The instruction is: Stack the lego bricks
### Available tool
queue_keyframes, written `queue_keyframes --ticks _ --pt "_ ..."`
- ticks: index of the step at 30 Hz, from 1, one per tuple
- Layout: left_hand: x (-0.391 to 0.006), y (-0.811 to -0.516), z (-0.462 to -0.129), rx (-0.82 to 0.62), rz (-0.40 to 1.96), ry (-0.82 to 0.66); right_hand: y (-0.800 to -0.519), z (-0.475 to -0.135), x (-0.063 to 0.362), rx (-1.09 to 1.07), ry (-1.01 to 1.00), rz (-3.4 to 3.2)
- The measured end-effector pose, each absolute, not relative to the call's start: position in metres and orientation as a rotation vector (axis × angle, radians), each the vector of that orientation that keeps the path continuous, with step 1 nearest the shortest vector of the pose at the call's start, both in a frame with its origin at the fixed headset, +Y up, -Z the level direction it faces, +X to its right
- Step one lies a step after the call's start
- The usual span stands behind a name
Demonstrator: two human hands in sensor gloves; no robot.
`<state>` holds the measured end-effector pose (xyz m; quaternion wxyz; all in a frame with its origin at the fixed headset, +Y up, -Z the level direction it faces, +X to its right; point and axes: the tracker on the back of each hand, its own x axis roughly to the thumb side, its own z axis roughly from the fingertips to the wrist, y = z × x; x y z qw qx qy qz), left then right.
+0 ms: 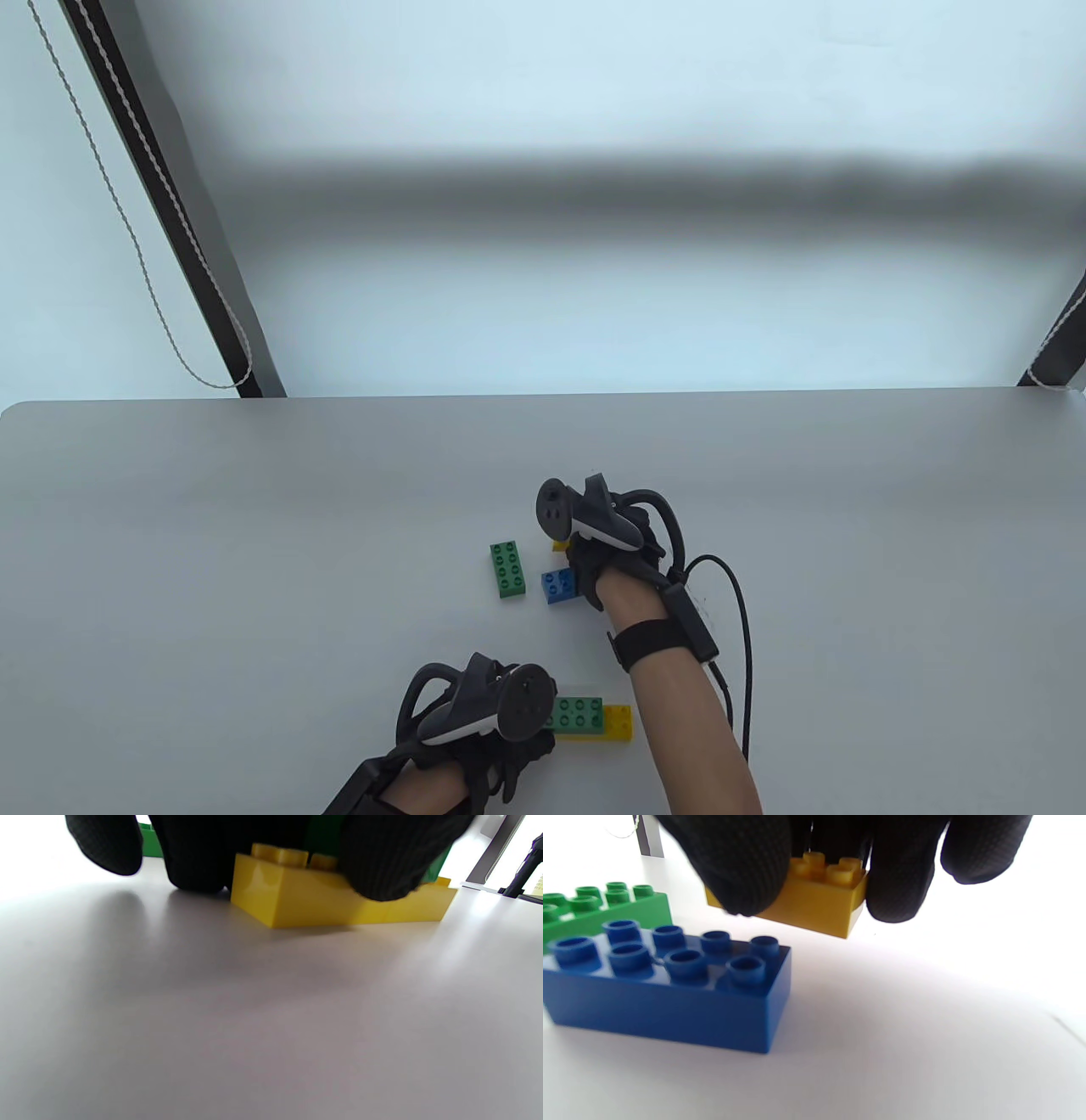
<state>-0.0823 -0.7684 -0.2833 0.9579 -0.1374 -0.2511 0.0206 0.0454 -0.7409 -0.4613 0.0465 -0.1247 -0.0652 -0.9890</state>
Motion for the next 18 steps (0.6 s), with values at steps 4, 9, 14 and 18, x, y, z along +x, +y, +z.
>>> queue_keyframes --ticks 4,9,14,18 --pt "-0.082 -0.768 -0.283 -0.277 0.04 -0.509 -0.728 -0.443 0.056 -0.437 -0.152 -3.013" --pt "-0.082 -0.769 -0.283 -0.274 0.036 -0.508 -0.714 -0.411 0.072 -0.53 -0.105 -3.008" --pt "-0.082 -0.769 -0.283 -0.272 0.034 -0.507 -0.708 -0.375 0.089 -0.6 -0.095 -3.012" --pt "-0.082 -0.769 -0.283 -0.271 0.034 -0.506 -0.708 -0.35 0.101 -0.624 -0.101 -3.037"
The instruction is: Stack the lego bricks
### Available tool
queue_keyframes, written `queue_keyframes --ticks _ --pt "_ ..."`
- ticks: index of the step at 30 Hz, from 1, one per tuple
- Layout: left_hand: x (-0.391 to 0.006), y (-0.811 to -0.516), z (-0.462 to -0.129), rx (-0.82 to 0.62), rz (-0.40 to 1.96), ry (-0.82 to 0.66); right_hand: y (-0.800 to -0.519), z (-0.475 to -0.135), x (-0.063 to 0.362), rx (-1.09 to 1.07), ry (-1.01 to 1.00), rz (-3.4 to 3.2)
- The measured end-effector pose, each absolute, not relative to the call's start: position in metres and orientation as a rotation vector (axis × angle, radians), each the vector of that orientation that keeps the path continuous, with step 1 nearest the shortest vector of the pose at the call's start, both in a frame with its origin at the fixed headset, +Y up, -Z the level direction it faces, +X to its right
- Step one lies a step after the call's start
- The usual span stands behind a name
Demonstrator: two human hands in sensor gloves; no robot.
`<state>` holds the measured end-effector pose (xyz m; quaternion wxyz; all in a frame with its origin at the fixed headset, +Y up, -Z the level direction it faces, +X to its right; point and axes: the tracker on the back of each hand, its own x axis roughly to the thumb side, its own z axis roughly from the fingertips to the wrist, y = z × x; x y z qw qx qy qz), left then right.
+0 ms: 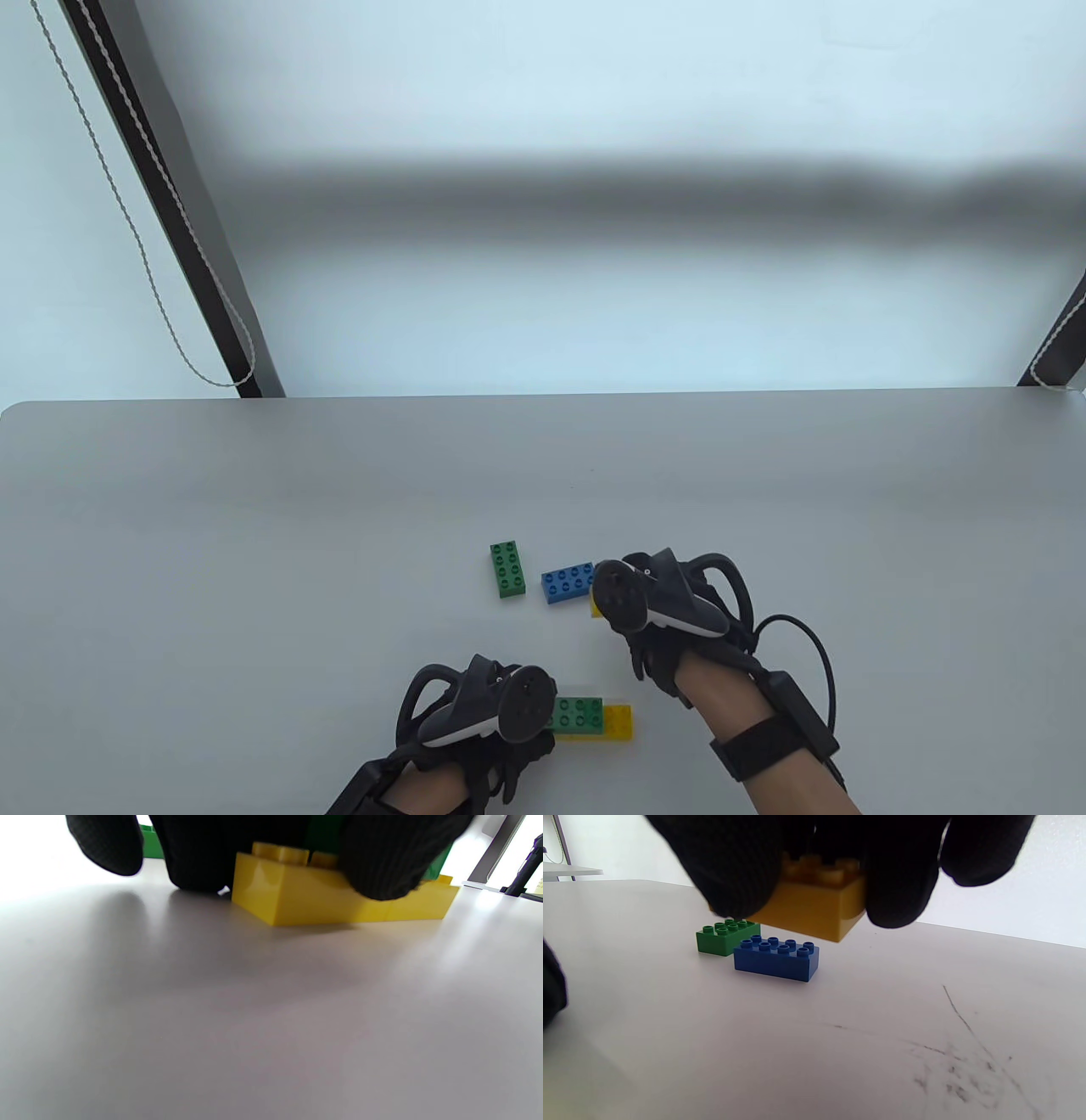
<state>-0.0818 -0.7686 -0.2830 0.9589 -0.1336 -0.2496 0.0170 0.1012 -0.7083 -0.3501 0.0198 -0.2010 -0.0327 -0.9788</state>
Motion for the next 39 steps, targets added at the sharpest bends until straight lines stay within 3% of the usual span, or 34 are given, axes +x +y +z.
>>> queue_keyframes --ticks 15,39 --pt "-0.082 -0.769 -0.283 -0.269 0.034 -0.505 -0.721 -0.287 0.139 -0.679 -0.157 -3.14" --pt "-0.082 -0.769 -0.282 -0.263 0.032 -0.505 -0.754 -0.28 0.138 -0.745 -0.374 -3.009"
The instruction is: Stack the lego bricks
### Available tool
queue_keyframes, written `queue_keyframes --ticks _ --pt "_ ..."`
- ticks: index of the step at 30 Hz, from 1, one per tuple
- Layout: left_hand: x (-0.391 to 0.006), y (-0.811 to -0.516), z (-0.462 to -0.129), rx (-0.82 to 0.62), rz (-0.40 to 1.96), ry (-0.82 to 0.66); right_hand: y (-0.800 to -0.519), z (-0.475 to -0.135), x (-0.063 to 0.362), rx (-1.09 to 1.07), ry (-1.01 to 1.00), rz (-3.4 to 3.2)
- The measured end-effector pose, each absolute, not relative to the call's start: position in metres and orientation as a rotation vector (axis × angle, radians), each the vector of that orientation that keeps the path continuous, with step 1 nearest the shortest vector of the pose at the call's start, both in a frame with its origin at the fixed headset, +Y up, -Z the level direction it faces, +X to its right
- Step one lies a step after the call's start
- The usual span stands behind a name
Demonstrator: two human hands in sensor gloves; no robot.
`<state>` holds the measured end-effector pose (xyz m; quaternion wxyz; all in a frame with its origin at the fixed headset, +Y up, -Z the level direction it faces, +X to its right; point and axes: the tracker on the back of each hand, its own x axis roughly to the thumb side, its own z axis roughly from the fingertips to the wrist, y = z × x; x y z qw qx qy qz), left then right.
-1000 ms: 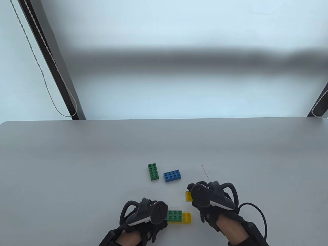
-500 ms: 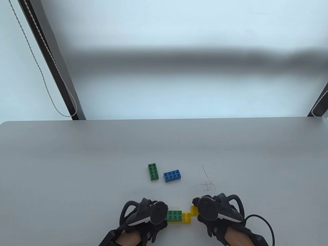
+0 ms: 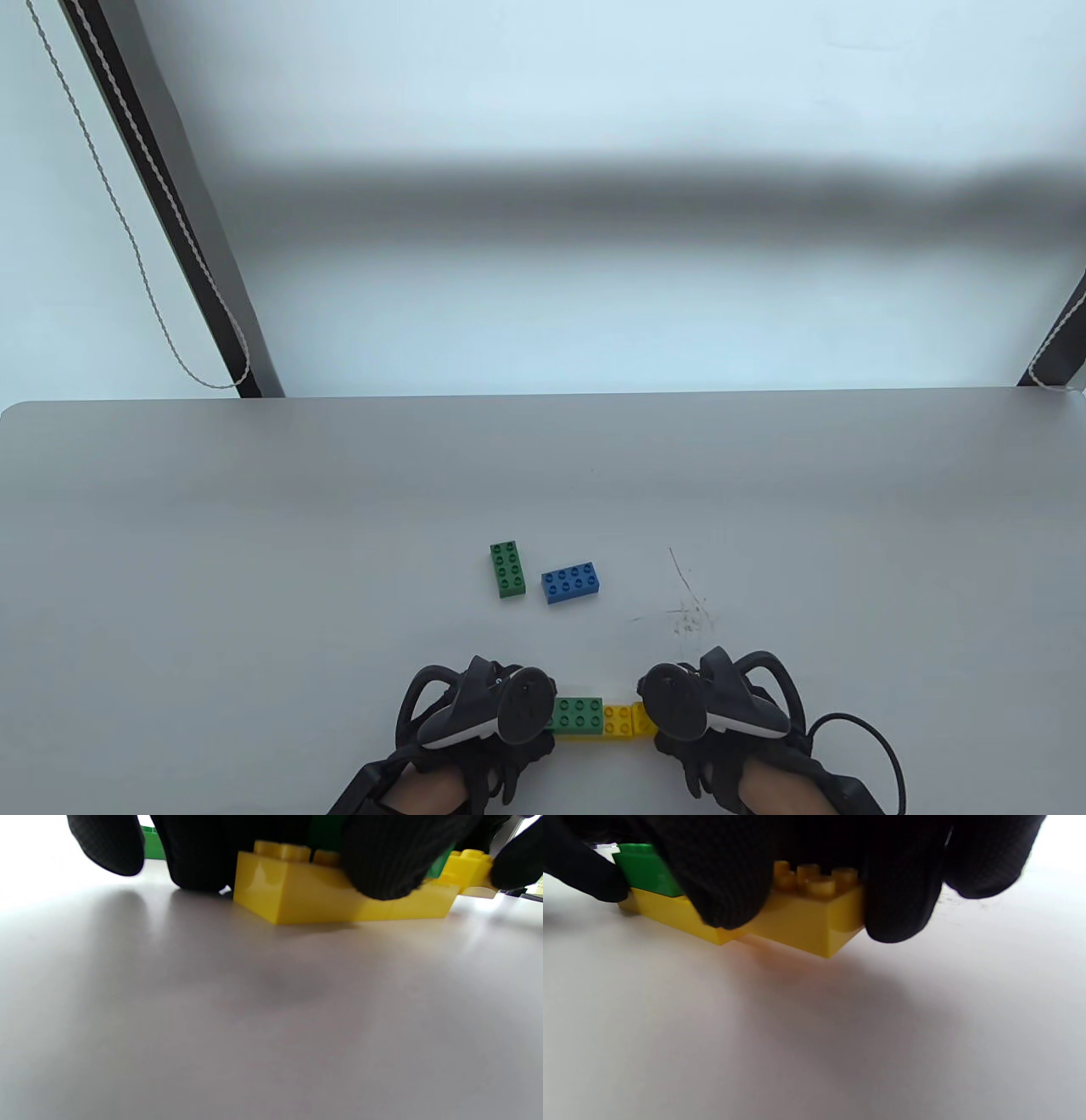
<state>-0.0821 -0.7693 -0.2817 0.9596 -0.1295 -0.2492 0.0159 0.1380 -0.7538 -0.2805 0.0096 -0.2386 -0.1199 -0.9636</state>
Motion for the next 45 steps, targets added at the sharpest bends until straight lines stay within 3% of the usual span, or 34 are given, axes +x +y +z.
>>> queue_keyframes --ticks 39,45 --pt "-0.083 -0.769 -0.281 -0.269 0.031 -0.495 -0.763 -0.28 0.129 -0.753 -0.367 -2.917" --pt "-0.089 -0.766 -0.285 -0.324 0.07 -0.48 -0.76 -0.281 0.131 -0.749 -0.431 -2.937"
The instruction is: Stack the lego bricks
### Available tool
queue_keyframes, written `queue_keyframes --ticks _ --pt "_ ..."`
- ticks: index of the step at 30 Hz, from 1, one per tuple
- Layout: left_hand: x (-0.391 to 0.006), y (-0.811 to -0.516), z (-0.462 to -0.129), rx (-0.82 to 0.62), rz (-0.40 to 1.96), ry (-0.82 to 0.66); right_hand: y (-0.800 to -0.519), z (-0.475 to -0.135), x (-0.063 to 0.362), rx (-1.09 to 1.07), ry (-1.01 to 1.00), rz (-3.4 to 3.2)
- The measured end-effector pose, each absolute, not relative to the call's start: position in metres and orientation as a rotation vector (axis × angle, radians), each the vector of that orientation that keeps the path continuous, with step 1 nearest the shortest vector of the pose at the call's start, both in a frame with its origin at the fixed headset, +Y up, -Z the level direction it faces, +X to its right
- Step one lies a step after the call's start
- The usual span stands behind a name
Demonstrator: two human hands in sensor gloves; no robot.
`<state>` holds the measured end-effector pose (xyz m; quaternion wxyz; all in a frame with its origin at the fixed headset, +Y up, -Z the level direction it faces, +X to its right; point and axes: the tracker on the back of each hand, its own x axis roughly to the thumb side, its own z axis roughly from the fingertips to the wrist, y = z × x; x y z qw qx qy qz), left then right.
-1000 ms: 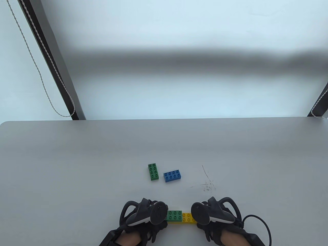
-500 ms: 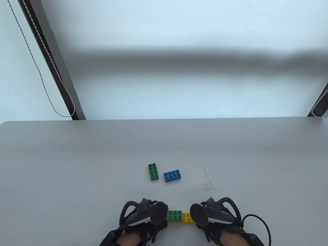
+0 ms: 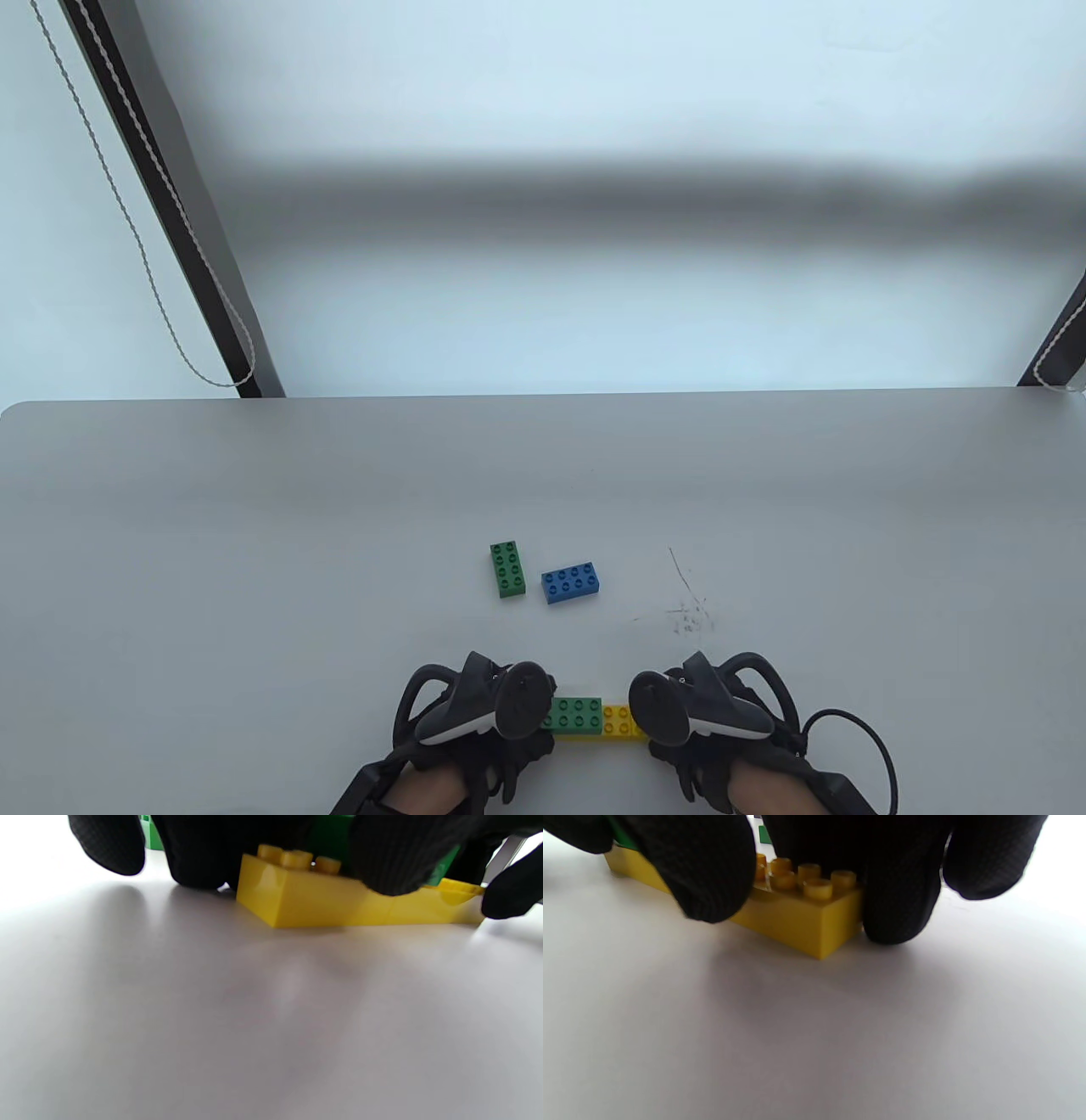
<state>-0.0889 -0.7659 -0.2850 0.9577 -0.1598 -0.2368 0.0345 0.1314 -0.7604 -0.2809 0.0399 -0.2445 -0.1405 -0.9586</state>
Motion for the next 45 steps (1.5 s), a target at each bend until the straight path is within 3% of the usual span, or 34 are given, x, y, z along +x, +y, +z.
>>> queue_keyframes --ticks 7,12,19,28,41,45 --pt "-0.117 -0.757 -0.297 -0.349 0.265 -0.444 -0.748 -0.284 0.146 -0.715 -0.42 -3.032" --pt "-0.13 -0.747 -0.306 -0.231 0.327 -0.347 -0.747 -0.288 0.152 -0.686 -0.405 -3.069" --pt "-0.129 -0.746 -0.341 -0.2 0.09 -0.286 -0.742 -0.29 0.158 -0.667 -0.359 -3.108" --pt "-0.113 -0.745 -0.398 -0.272 0.005 -0.197 -0.737 -0.292 0.165 -0.657 -0.328 -3.135" --pt "-0.098 -0.772 -0.433 -0.434 -0.084 -0.173 -0.737 -0.291 0.165 -0.683 -0.296 -3.142" --pt "-0.098 -0.77 -0.436 -0.407 -0.037 -0.156 -0.737 -0.291 0.164 -0.692 -0.295 -3.138"
